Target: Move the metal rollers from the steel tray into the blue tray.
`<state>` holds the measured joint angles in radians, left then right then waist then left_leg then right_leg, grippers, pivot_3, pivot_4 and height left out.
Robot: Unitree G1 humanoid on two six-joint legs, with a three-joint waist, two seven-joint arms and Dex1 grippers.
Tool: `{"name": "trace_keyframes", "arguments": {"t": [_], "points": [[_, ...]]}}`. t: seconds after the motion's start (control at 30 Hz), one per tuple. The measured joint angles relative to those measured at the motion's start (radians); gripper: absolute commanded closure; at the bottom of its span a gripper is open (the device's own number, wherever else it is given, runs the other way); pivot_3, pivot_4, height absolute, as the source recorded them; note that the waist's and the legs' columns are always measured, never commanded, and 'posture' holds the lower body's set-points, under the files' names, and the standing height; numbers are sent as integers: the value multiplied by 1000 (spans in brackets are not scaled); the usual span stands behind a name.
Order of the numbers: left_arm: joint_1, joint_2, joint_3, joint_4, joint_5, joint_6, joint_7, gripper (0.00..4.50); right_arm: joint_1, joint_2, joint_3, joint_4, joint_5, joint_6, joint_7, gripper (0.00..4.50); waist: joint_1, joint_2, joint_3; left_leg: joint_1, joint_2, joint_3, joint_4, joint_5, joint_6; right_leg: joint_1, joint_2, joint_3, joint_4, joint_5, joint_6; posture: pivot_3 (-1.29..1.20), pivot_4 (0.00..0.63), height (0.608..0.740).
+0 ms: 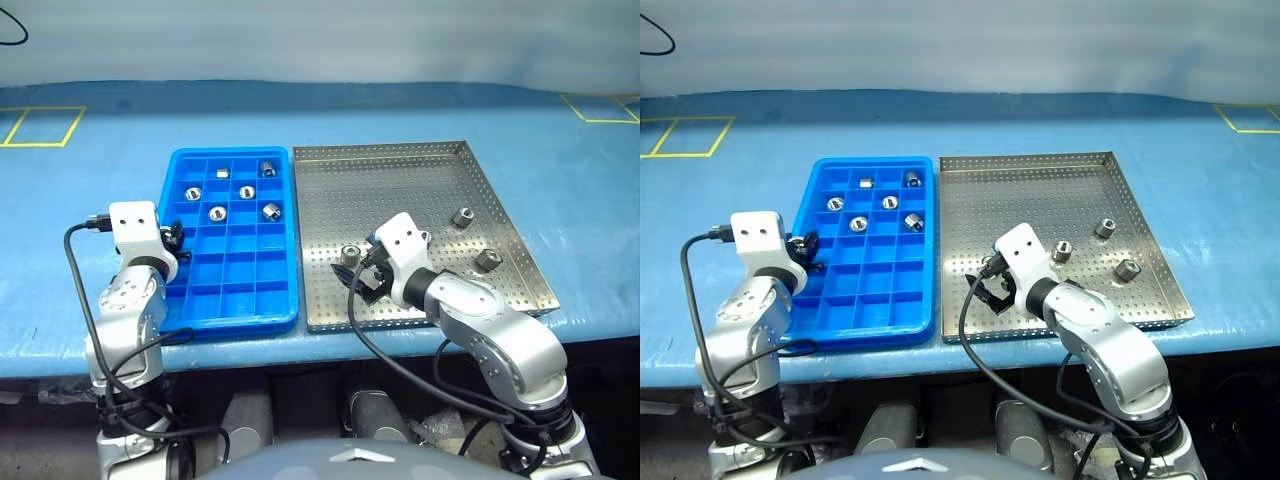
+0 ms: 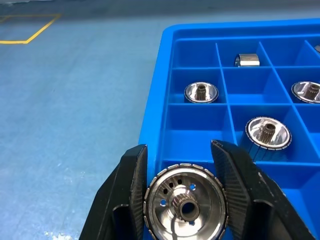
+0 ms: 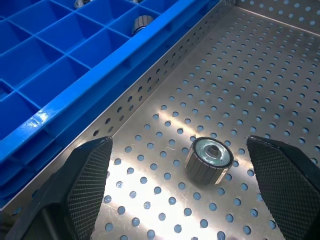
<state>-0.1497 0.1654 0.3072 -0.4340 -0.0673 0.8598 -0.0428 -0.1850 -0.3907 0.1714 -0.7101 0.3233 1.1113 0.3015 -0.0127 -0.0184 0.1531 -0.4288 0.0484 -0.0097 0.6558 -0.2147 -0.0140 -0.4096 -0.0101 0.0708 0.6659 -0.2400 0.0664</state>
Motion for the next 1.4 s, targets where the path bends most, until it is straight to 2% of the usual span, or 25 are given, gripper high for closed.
{"name": "trace_keyframes", "arguments": {"t": [0.27, 0.53, 0.67, 0.77, 0.87, 0.93, 1.0, 1.17, 1.4], "points": [[-8, 9, -14, 41, -12, -29, -2, 2782, 12, -1, -7, -3, -2, 1, -3, 0, -2, 0, 0, 0, 0, 0, 0, 0, 0, 0, 0, 0, 0, 0, 0, 10, 150, 740], [-46, 35, -46, 53, -74, -10, -70, 75, 54, 2, -31, -35, -4, 3, -38, 0, -14, 0, 0, -1, 0, 0, 1, 0, 0, -1, 0, 0, 0, -1, -1, -107, 150, 740], [-204, 98, -70, 29, -139, 32, -137, 31, 113, 2, -89, -89, -7, 4, -67, 0, -28, 0, 0, -1, 0, 1, 1, 0, 0, -1, 0, 1, 0, -1, 1, -143, 150, 740], [-310, 102, -118, 62, -197, 43, -213, 31, 152, 3, -120, -110, -8, 7, -86, 0, -45, 0, 0, -2, 0, 1, 1, 0, 1, 0, 0, 1, -1, 0, 3, -159, 150, 740], [-408, 103, -226, 168, -252, 57, -331, 31, 173, 4, -140, -124, -8, 11, -96, 0, -63, 0, 0, -1, -1, 1, 1, 0, 1, 0, 0, 2, -1, 0, 3, -181, 150, 740], [-478, 121, -373, 282, -264, 79, -446, 31, 183, 6, -155, -136, -8, 12, -109, 0, -81, 0, 0, -1, -1, 1, 1, 0, 1, -1, 0, 2, -1, 0, 3, -191, 150, 740], [-510, 143, -479, 353, -258, 86, -523, 31, 194, 7, -162, -147, -8, 13, -114, 0, -98, 1, 0, -1, -1, 1, 0, 0, 1, -1, 1, 2, -1, 0, 3, -212, 150, 740], [-575, 205, -653, 513, -204, 57, -662, 31, 225, 24, -170, -168, -10, 13, -140, 0, -139, 1, 0, 0, 0, 0, -3, 0, 1, -4, 2, 3, 0, -1, 1, -252, 150, 740], [-603, 227, -756, 599, -134, 0, -774, 31, 252, 58, -167, -184, -18, 13, -173, 0, -171, 1, 0, -1, -1, 1, -4, 0, 1, -4, 1, 4, -1, -2, 1, -262, 150, 740]]}}
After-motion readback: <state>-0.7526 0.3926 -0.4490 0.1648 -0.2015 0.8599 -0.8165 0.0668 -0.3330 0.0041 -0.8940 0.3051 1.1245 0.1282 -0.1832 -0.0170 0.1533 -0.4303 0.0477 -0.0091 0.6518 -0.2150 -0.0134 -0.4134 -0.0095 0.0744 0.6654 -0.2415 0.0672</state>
